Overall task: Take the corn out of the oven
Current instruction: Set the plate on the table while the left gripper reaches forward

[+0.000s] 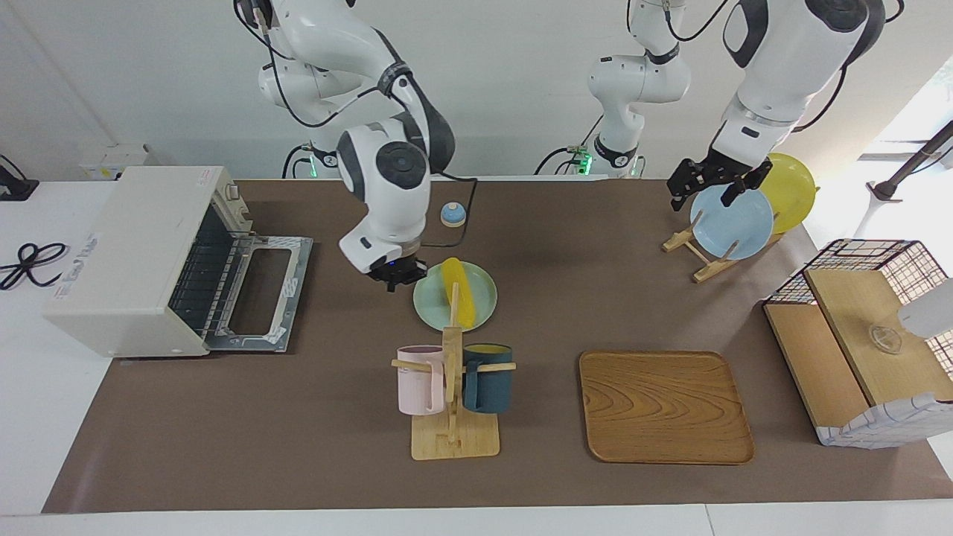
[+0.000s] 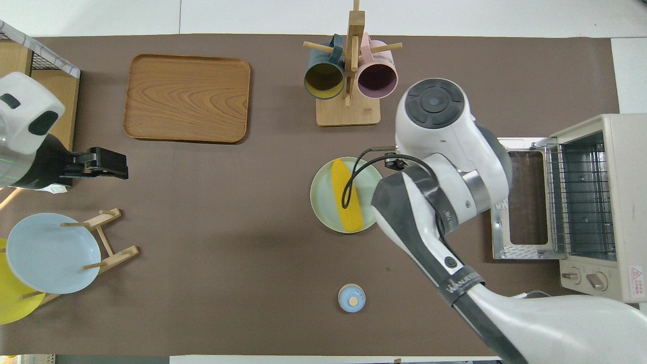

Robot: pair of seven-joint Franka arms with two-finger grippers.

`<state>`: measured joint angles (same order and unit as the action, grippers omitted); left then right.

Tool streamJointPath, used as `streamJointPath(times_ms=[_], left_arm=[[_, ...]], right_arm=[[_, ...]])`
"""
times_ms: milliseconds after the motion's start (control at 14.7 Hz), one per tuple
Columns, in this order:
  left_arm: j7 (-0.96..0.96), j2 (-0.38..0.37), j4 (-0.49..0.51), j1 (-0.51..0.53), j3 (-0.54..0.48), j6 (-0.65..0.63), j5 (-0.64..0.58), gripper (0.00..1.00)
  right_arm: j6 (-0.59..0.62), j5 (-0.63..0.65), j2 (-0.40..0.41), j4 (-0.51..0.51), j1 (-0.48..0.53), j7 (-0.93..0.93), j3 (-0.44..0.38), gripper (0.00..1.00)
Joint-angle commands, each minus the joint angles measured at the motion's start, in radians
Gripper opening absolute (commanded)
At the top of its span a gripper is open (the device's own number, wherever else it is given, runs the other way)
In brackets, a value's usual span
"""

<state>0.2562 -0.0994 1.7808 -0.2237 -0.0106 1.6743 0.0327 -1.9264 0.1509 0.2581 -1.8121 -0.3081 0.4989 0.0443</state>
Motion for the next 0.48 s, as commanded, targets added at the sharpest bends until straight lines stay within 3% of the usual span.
streamJointPath(times_ms=[0, 205, 410], left_arm=[[0.125, 0.004, 0.052, -0.094, -0.008, 0.093, 0.016, 1.00], [0.195, 0.029, 0.088, -0.167, -0.008, 0.189, 0.073, 1.00], [0.284, 0.124, 0.089, -0.265, -0.008, 0.298, 0.078, 1.00]], right_arm=[[-0.188, 0.018, -0.089, -0.243, 0.069, -0.039, 0.016, 0.00], [-0.259, 0.019, -0.108, -0.331, 0.154, -0.077, 0.014, 0.00], [-0.276, 0.076, -0.118, -0.374, 0.208, -0.085, 0.014, 0.00]])
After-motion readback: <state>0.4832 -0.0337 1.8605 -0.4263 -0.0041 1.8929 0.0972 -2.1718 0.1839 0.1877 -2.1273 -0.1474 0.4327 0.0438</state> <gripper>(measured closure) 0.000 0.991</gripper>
